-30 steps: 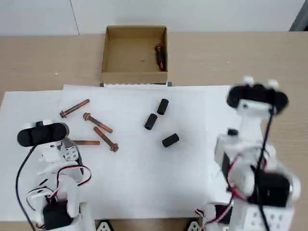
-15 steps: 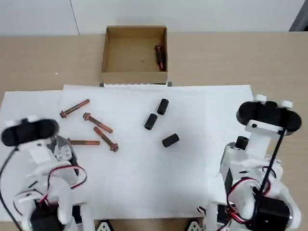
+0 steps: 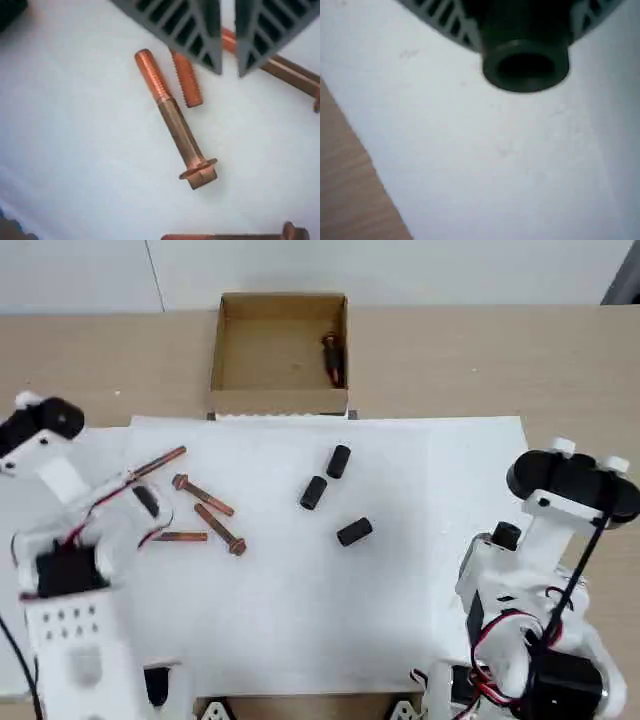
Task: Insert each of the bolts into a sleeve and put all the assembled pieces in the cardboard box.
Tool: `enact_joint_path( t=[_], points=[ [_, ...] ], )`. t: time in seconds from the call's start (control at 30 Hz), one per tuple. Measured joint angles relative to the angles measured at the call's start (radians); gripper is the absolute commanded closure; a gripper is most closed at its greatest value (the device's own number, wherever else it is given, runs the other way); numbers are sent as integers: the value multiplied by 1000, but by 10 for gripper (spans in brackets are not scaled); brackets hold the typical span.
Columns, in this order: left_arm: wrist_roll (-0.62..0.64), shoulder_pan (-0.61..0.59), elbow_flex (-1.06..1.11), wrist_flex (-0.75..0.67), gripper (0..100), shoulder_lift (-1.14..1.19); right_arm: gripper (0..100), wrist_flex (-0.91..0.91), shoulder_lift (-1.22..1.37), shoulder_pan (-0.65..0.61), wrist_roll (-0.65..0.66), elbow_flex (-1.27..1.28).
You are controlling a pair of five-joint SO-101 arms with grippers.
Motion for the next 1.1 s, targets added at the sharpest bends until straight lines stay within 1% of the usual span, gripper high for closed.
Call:
enact_joint_path(
  t=[0.13,0.23,0.3,0.43,0.6,0.7,0.77,0.9,1.1],
  points=[
    [89,9,-40,0,992,135,996,0,0,2,-3,0],
    [160,9,-43,5,990,222,996,0,0,44,-3,0],
    [183,11,-43,29,989,279,995,0,2,89,-3,0],
    [189,11,-43,72,989,390,995,0,0,167,-3,0],
    [238,11,-43,78,989,497,995,0,2,193,-3,0],
    [247,11,-54,78,984,522,995,0,2,198,-3,0],
    [247,11,-78,77,952,526,995,0,2,198,-3,0],
    [247,11,-120,75,851,528,995,0,2,198,-3,0],
    [261,11,-124,75,836,528,995,0,0,198,-3,0]
  ],
)
